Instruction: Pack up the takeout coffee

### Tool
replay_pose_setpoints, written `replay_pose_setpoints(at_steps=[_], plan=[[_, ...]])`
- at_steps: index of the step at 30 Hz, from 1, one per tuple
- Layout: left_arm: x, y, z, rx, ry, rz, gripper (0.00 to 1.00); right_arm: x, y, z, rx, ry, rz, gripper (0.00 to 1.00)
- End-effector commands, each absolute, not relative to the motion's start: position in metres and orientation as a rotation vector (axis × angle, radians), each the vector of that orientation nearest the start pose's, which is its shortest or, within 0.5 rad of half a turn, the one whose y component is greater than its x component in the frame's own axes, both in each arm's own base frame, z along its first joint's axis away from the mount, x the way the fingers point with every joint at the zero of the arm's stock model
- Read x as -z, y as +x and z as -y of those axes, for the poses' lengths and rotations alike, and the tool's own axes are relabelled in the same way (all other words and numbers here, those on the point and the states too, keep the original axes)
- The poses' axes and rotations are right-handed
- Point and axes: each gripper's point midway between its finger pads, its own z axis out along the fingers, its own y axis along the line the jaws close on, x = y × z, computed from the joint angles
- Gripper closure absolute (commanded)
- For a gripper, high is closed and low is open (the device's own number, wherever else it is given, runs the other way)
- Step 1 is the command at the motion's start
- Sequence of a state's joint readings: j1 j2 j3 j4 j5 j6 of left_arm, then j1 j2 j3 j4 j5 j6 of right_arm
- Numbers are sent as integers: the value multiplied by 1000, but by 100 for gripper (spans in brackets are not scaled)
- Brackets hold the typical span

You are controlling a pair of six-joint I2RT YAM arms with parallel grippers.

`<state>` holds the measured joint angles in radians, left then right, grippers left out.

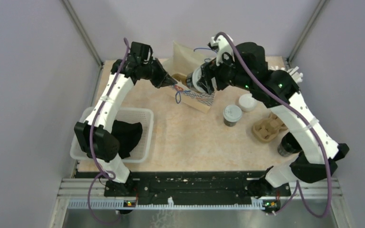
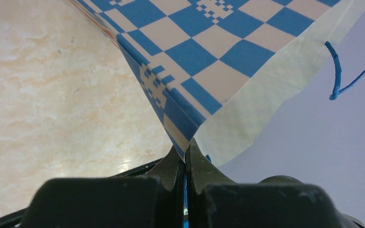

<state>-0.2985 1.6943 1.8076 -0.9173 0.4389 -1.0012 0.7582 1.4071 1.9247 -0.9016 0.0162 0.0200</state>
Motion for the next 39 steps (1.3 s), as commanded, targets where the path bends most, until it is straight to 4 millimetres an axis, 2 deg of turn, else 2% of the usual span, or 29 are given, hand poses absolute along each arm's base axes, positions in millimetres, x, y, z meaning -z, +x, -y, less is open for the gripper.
replay_pose_setpoints(at_steps=[1, 5, 9, 13, 16, 23, 30, 39], plan=[[-326, 383, 221, 1071, -377, -2360, 100, -433, 278, -272, -483, -670, -1853, 56], [-326, 376, 215, 1031, -349, -2367, 100, -433, 288, -280, -469, -596, -1901, 57], [-327, 366, 216, 1062, -336, -2361, 100, -426, 296, -288, -455, -554, -1940, 59], [-324, 358, 221, 1127, -326, -2361, 100, -412, 307, -294, -365, -589, -1962, 59], [-323, 356, 219, 1102, -296, -2363, 100, -404, 318, -293, -288, -614, -1955, 59], [-318, 352, 215, 1061, -210, -2368, 100, -383, 337, -306, -174, -755, -1891, 59], [-314, 350, 213, 1038, -181, -2373, 100, -352, 345, -322, -92, -858, -1851, 60], [-314, 350, 208, 991, -101, -2355, 100, -330, 365, -326, -20, -862, -1787, 62]])
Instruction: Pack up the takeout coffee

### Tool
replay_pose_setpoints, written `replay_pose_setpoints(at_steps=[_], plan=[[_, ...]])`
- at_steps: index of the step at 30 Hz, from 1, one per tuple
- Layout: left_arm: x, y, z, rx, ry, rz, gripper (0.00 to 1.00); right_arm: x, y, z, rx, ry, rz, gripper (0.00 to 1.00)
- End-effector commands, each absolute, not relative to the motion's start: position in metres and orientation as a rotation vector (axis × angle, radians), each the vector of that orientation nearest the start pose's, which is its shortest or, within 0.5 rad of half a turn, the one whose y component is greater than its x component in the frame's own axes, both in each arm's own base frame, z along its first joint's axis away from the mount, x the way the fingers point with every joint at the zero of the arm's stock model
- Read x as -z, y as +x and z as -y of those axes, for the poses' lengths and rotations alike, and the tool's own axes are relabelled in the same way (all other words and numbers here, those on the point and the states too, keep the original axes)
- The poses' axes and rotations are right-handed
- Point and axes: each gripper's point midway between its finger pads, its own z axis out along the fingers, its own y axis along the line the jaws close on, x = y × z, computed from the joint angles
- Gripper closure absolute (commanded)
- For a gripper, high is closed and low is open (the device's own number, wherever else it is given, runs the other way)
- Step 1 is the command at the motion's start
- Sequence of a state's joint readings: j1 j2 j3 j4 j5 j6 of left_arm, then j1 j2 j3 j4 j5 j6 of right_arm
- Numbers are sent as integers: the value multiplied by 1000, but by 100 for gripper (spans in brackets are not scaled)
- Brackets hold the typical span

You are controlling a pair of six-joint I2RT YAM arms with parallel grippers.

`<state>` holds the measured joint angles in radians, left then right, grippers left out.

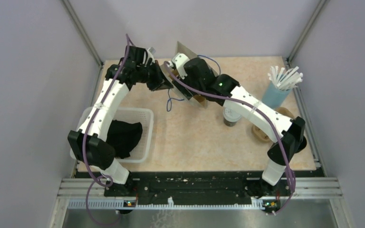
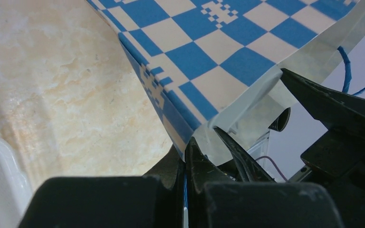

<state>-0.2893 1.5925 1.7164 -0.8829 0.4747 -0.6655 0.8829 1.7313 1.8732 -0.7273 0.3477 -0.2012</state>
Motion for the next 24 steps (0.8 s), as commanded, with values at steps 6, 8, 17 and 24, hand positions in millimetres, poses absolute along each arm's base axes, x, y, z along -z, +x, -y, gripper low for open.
replay_pose_setpoints(at_steps=[6, 8, 17, 24], plan=[[-312, 351, 205, 953, -61, -2352, 100, -314, 370, -318, -58, -850, -1814, 63], [-309, 351, 204, 944, -52, -2358, 100, -307, 373, -312, -53, -848, -1819, 63], [-294, 349, 200, 901, -51, -2416, 100, -289, 391, -302, -29, -853, -1878, 64], [-281, 346, 198, 892, -65, -2491, 100, -275, 399, -300, -27, -874, -1905, 65]])
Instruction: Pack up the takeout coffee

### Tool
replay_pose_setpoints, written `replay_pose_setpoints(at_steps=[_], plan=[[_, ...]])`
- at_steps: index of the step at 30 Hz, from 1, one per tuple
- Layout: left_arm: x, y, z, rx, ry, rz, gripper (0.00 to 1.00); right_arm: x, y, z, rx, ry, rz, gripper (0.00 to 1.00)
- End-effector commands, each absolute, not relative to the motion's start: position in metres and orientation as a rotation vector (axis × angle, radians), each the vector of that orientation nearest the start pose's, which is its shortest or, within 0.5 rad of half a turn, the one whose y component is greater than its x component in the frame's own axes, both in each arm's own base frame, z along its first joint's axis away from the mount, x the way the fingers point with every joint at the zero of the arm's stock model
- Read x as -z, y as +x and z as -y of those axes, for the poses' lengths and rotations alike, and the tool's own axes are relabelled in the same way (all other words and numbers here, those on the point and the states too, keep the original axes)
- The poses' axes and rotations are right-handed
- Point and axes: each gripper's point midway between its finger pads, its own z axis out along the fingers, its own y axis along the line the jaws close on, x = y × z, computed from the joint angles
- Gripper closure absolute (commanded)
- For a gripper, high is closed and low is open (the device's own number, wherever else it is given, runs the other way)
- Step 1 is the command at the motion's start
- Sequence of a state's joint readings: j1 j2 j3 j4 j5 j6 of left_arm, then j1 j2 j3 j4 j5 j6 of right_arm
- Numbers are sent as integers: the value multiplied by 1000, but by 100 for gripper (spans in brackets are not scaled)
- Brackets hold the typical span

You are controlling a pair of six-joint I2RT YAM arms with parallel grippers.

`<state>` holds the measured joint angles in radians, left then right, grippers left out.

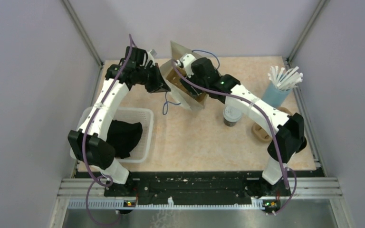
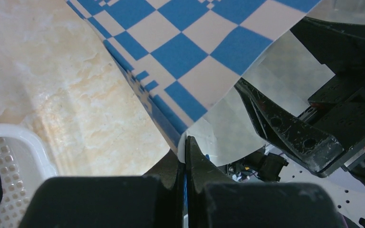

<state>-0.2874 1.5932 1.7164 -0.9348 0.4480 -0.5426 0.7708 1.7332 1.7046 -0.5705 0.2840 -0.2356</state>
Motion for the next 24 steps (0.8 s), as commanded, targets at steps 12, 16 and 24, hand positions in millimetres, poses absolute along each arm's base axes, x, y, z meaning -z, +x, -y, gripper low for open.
replay_pose_setpoints(at_steps=[12, 16, 24], plan=[[-274, 340, 193, 869, -83, -2572, 100, -257, 405, -316, -117, -953, -1909, 65], [-274, 340, 192, 863, -83, -2579, 100, -254, 401, -316, -111, -995, -1910, 65], [-275, 343, 193, 866, -46, -2569, 100, -239, 392, -323, -81, -1053, -1948, 66]])
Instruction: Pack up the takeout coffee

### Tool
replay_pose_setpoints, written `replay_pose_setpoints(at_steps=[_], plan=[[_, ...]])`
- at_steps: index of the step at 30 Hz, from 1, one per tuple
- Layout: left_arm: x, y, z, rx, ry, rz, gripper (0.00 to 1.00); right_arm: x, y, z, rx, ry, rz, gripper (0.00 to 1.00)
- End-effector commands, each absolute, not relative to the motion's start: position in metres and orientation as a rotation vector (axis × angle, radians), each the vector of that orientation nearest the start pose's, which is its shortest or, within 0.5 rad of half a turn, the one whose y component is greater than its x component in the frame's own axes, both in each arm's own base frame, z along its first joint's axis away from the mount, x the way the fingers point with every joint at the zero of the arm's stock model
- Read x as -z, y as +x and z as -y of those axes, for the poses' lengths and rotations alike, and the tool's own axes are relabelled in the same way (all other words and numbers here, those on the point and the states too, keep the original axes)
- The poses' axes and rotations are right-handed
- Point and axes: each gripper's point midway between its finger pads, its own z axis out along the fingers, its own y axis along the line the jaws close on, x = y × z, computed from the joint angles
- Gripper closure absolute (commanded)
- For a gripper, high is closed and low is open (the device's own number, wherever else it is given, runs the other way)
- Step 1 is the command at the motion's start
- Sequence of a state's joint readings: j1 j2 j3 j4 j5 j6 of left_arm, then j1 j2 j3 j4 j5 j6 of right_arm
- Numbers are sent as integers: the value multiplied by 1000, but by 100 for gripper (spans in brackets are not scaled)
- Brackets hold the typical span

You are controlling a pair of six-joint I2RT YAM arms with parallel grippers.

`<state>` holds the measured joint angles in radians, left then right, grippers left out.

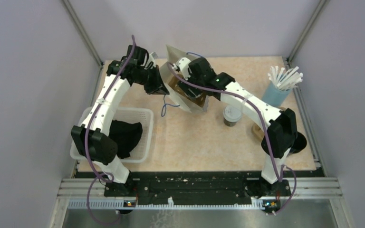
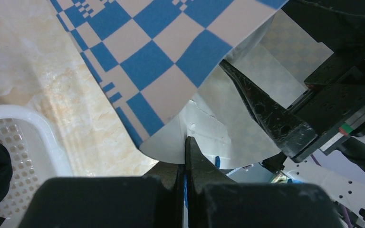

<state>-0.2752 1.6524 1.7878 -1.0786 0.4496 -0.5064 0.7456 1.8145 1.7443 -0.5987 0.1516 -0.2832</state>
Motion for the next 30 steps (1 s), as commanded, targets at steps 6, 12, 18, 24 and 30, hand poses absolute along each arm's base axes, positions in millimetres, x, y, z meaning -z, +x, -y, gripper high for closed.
replay_pose_setpoints(at_steps=[6, 12, 18, 24, 30], plan=[[-269, 337, 189, 837, 5, -2596, 100, -227, 386, -332, -54, -1115, -1964, 68], [-253, 324, 176, 761, 28, -2648, 100, -228, 379, -346, 0, -1166, -1914, 69], [-244, 311, 167, 708, 37, -2674, 100, -235, 380, -345, 59, -1160, -1889, 69], [-239, 304, 161, 674, 40, -2676, 100, -227, 375, -343, 79, -1204, -1907, 69], [-238, 301, 159, 661, 43, -2675, 100, -224, 369, -342, 115, -1233, -1913, 69]])
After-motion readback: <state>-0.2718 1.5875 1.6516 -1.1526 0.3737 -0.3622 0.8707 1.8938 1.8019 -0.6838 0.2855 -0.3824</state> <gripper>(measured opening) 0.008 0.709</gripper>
